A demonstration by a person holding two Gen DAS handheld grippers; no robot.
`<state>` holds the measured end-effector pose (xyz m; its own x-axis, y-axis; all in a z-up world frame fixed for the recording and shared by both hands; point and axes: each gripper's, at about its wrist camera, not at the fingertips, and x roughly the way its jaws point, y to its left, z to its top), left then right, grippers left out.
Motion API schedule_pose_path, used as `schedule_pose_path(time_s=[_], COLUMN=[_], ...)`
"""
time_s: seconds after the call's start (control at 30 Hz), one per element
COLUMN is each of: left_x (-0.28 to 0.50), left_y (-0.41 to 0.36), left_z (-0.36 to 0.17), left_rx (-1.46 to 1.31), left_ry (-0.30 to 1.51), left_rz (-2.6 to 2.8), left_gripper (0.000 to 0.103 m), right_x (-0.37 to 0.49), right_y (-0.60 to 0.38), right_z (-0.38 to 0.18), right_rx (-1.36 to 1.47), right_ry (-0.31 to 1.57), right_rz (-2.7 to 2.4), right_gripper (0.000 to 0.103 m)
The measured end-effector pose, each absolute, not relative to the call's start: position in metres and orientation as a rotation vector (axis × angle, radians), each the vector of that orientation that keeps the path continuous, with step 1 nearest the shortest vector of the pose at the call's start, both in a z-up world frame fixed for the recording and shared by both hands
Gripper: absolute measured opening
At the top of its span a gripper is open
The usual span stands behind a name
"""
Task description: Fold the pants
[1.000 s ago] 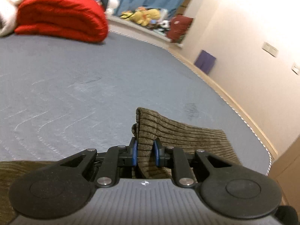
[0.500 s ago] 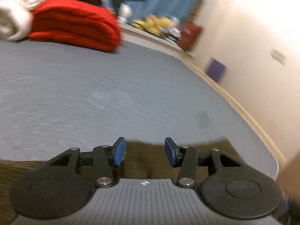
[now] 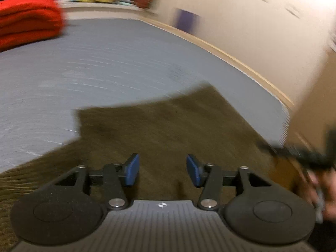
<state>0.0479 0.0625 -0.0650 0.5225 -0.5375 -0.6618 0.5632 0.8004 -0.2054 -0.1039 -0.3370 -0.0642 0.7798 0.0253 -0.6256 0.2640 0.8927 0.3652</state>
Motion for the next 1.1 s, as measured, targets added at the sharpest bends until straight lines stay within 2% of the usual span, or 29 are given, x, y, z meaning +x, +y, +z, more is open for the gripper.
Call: schedule_pose_path(time_s=[0.03, 0.07, 0.2, 0.27, 0.33, 0.5, 0.6, 0.67, 0.7, 0.73, 0.77, 0.83, 0.9, 0.97, 1.03, 1.1], left_x=[0.039, 0.029, 0.009, 0.003, 0.007, 0.027, 0.044, 0.062, 0.072, 0.082, 0.086, 0.086, 0.078, 0.067, 0.057, 0.051], left_y=[0.058, 0.055, 0.048, 0.048, 0.056, 0.09, 0.097, 0.1, 0.101, 0.096, 0.1, 0.106, 0.109, 0.115, 0.12, 0.117], left_z=[-0.066, -0.068, -0.098, -0.102, -0.095, -0.066, -0.066, -0.077, -0.087, -0.1, -0.111, -0.104, -0.092, -0.08, -0.071, -0.062], left_rx=[0.088, 0.148, 0.33, 0.357, 0.296, -0.013, -0.067, -0.067, -0.038, 0.011, 0.03, -0.02, -0.038, -0.086, -0.152, -0.215], left_ry=[0.777, 0.773, 0.875, 0.862, 0.864, 0.723, 0.674, 0.722, 0.781, 0.855, 0.892, 0.862, 0.794, 0.738, 0.708, 0.68], left_rz=[-0.717, -0.772, -0.848, -0.85, -0.858, -0.771, -0.645, -0.567, -0.507, -0.429, -0.385, -0.383, -0.37, -0.389, -0.416, -0.486], left_gripper=[0.068, 0.068, 0.066, 0.064, 0.057, 0.056, 0.054, 0.036, 0.032, 0.016, 0.011, 0.011, 0.017, 0.036, 0.046, 0.062], right_x=[-0.105, -0.105, -0.112, -0.11, -0.115, -0.118, -0.118, -0.118, -0.118, -0.119, -0.119, -0.12, -0.122, -0.126, -0.135, -0.147], right_y=[-0.34, -0.342, -0.342, -0.345, -0.349, -0.346, -0.346, -0.346, -0.346, -0.345, -0.345, -0.344, -0.342, -0.334, -0.313, -0.287], right_z=[-0.064, -0.064, -0.065, -0.068, -0.067, -0.063, -0.063, -0.064, -0.064, -0.064, -0.064, -0.064, -0.062, -0.056, -0.043, -0.027], right_rx=[0.477, 0.495, 0.512, 0.525, 0.543, 0.534, 0.531, 0.525, 0.519, 0.514, 0.513, 0.513, 0.497, 0.442, 0.306, 0.158], right_ry=[0.663, 0.656, 0.656, 0.665, 0.666, 0.657, 0.659, 0.658, 0.656, 0.653, 0.651, 0.645, 0.632, 0.601, 0.527, 0.422], right_rz=[-0.133, -0.127, -0.089, -0.073, -0.073, -0.086, -0.087, -0.085, -0.083, -0.08, -0.078, -0.074, -0.075, -0.078, -0.084, -0.079], right_gripper=[0.052, 0.052, 0.05, 0.05, 0.049, 0.043, 0.043, 0.043, 0.043, 0.043, 0.043, 0.043, 0.042, 0.037, 0.034, 0.032])
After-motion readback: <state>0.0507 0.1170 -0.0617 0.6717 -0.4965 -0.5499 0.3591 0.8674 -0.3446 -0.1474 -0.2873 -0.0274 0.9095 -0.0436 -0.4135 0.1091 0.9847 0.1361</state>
